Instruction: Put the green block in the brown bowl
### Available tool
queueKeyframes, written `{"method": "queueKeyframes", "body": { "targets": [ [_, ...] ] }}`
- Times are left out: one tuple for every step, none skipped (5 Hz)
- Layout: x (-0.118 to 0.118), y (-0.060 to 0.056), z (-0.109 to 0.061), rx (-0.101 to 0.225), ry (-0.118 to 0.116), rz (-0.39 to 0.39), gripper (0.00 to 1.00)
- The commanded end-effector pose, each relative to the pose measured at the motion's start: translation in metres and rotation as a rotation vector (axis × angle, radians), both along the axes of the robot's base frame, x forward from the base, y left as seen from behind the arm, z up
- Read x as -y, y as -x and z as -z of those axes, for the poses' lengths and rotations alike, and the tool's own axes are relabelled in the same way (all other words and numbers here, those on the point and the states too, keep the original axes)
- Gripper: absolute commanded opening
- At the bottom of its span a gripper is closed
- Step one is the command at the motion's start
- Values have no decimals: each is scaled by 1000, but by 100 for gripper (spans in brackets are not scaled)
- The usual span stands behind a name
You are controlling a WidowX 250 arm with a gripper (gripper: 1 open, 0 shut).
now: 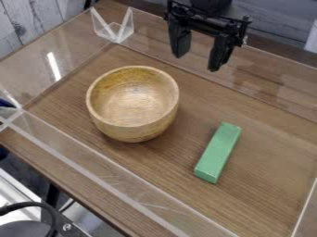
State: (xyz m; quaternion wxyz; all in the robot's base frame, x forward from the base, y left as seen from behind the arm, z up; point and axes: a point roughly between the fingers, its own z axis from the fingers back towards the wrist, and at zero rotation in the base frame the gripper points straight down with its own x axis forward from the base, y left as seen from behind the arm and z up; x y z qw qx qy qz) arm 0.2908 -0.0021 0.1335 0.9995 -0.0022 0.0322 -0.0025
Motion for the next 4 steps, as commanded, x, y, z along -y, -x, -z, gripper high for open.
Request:
{"method": "queueKeyframes", "body": {
  "targets": [
    [12, 10, 5, -8, 4, 25, 100],
    [27, 24, 14, -15, 8, 68, 100],
    [43, 32, 29, -11, 10, 93, 100],
    [58, 38, 40, -6, 17, 111, 100]
  ]
}}
